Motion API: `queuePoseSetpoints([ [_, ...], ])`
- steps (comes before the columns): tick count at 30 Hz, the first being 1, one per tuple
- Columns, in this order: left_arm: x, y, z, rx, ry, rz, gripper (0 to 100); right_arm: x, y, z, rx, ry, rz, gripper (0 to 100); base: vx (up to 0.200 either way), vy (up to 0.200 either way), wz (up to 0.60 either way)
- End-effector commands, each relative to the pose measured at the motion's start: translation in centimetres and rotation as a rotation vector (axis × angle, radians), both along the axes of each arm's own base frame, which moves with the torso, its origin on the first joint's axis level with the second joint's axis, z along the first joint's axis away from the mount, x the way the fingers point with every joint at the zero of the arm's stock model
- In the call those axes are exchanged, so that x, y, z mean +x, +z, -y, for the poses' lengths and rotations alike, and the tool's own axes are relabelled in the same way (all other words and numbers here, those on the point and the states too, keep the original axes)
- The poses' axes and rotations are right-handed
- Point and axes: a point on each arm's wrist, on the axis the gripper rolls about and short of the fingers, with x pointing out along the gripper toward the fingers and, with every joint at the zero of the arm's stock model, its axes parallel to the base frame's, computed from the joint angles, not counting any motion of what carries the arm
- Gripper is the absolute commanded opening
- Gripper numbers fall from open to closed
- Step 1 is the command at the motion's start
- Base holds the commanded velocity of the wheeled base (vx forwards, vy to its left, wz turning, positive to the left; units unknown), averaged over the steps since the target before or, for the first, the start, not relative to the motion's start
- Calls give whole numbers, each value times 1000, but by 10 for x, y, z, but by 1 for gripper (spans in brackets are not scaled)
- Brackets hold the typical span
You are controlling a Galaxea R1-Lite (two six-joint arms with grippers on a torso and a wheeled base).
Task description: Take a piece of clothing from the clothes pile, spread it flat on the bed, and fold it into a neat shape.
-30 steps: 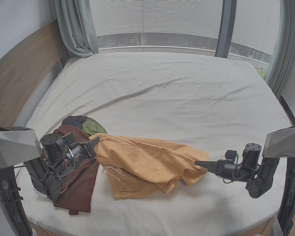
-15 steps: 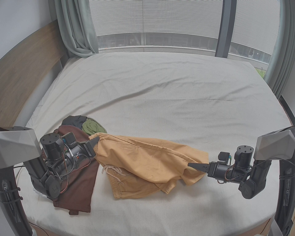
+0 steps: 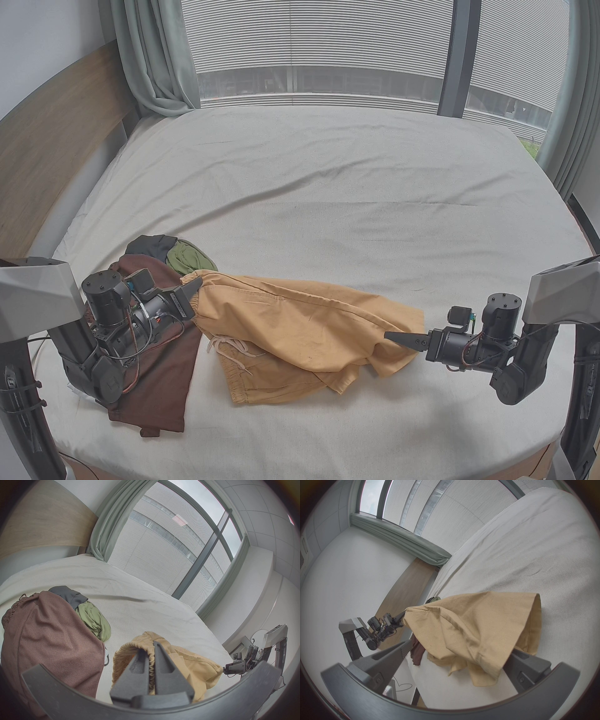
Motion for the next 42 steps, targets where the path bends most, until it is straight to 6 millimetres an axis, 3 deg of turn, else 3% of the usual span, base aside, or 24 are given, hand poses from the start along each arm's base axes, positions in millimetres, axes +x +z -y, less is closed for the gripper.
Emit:
queuePoseSetpoints([
  [1,0,0,0,-1,0,1,0,1,-10,0,-9,3,-25,100,0,0,0],
  [13,0,0,0,-1,0,1,0,0,4,-1,-1,6,21,100,0,0,0],
  [14,0,0,0,-1,0,1,0,0,4,-1,-1,6,21,0,0,0,0],
  [26,2,1,0,-2,0,10,0,1,0,1,-32,10,45,0,0,0,0],
  [29,7,12,2,-14,-6,59,0,2,7,4,-25,-1,65,0,0,0,0],
  [31,8,20,3,-21,-12,85,0,1,15,5,-18,-6,89,0,0,0,0],
  [32,7,33,5,-46,-33,122,0,-1,37,8,3,-17,137,0,0,0,0],
  [37,1,59,7,-88,-57,191,0,-17,85,11,103,-31,188,0,0,0,0],
  [42,-6,79,8,-93,-134,253,0,-30,113,13,148,-27,247,0,0,0,0],
])
